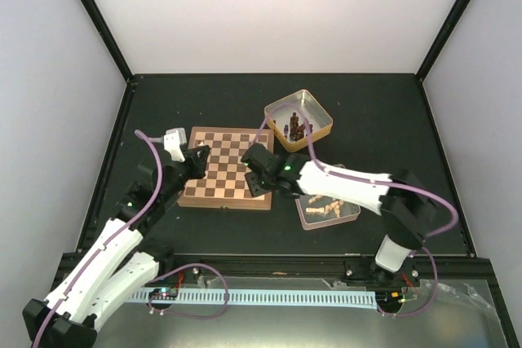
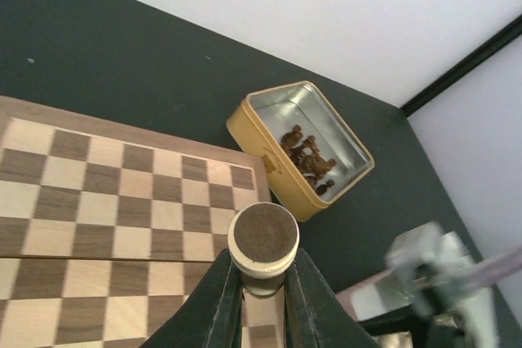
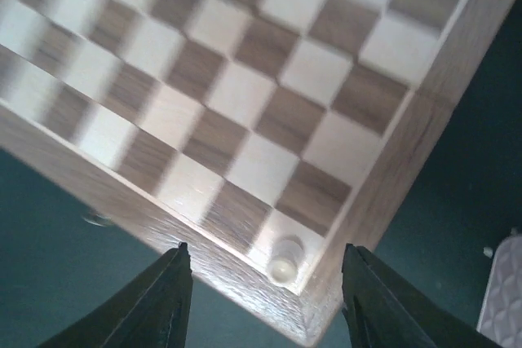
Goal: Set up the chess pieces on the board
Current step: Place the chess piece on the chessboard.
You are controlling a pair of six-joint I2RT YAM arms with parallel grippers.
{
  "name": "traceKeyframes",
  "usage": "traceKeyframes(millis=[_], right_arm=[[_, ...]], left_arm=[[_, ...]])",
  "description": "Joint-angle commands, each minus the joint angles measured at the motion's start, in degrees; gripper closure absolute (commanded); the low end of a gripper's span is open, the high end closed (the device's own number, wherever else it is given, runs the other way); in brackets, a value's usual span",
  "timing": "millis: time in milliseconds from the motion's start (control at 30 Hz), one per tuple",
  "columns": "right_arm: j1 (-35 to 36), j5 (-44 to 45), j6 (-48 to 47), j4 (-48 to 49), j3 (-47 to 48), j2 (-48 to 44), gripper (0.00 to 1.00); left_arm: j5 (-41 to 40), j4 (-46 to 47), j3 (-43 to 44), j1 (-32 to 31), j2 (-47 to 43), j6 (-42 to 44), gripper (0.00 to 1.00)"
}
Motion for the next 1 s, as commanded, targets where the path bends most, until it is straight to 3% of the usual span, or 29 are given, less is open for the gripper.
traceKeyframes(millis=[0,200,400,467,600,800,967], right_arm=[[-1.99,-1.9,-0.12,13.19,-7.21,-11.58,0.49],[-8.11,-13.52,4.58,28.45,-17.17,-25.39,0.46],[-10.01,-22.19,5.24,26.5,-12.63,-30.11,0.42],[-10.14,-23.17,5.88,26.02,-10.81,-30.91,0.4],[-10.29,-25.95,6.38,19.98,-5.46,-30.37,0.39],[-10.26,-30.1,5.8,14.11,-1.01,-28.94,0.39],[-10.04,-30.19,2.32,6.97,5.22,-25.83,0.41]], left_arm=[[10.34,1.2,3.45,0.54,0.85,-5.53,0.98],[30.15,9.9,5.22,0.85,3.61,-14.24,0.98],[44.9,13.5,8.75,1.0,6.07,-18.74,0.97],[49.02,12.72,10.25,0.91,6.49,-14.74,0.97],[50.57,4.95,12.87,0.92,5.34,1.74,0.97],[48.05,4.67,12.25,0.81,3.37,14.23,0.97],[44.71,-4.12,15.76,0.35,5.07,26.78,0.97]])
